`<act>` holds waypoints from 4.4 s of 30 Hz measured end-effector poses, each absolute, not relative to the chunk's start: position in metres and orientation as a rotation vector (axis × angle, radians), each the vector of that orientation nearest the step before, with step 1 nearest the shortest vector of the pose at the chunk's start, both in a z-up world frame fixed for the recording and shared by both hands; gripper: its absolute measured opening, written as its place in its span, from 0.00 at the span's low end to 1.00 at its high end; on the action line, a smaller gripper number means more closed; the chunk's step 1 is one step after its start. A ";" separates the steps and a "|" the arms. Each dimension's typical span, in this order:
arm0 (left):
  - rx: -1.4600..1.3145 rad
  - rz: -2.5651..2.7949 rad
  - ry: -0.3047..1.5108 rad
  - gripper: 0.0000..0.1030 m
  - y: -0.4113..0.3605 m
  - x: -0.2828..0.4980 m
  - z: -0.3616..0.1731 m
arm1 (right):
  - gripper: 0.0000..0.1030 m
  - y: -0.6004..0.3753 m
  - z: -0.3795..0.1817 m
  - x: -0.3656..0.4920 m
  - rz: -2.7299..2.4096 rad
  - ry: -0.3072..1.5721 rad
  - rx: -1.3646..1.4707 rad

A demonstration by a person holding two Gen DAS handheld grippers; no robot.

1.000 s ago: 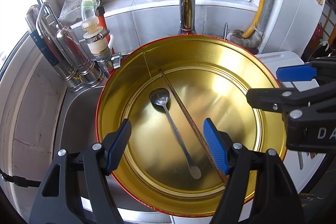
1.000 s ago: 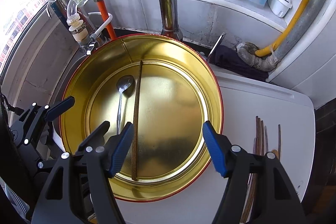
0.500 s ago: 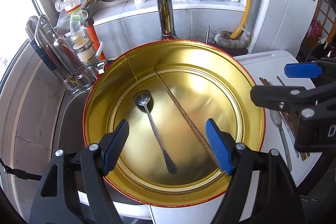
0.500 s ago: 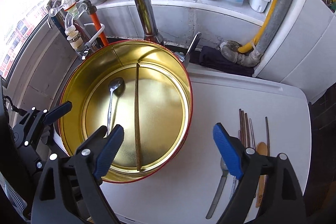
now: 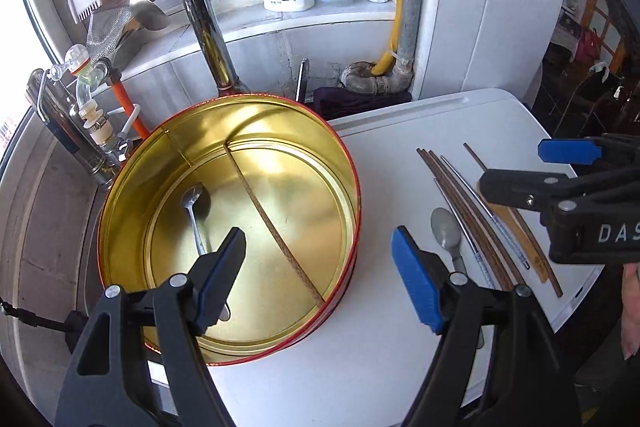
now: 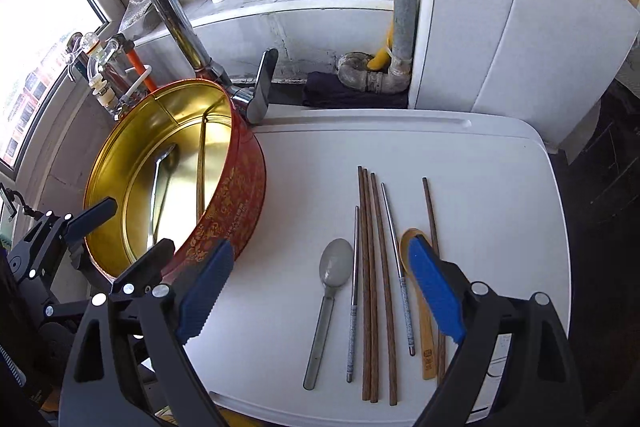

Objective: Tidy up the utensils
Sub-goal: 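Withdraw both tools from the tin back over the board, then grasp the grey spoon with the left tool while the right tool grasps a wooden chopstick, then carry the grey spoon and chopstick over the red tin with both tools, then lower into the tin and open both tools, releasing spoon and chopstick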

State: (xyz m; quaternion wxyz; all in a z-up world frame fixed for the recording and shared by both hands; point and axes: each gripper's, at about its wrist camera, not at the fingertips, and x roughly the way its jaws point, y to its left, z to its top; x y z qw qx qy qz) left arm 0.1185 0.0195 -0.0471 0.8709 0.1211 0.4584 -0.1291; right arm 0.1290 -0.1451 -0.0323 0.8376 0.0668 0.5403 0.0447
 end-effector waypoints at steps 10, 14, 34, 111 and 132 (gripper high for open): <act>0.276 -0.358 0.992 0.72 -0.025 0.101 -0.064 | 0.87 -0.197 -0.047 0.107 0.053 1.169 0.137; 0.301 -0.401 1.018 0.72 -0.043 0.098 -0.087 | 0.87 -0.208 -0.064 0.103 0.042 1.184 0.096; 0.339 -0.395 1.178 0.54 -0.080 0.113 -0.147 | 0.46 -0.236 -0.129 0.117 0.052 1.283 0.046; -0.097 -0.135 0.962 0.11 0.180 0.181 -0.049 | 0.06 0.058 -0.035 0.232 0.513 1.208 -0.130; -0.048 -0.142 1.070 0.11 0.168 0.198 -0.095 | 0.07 0.054 -0.075 0.255 0.420 1.314 -0.091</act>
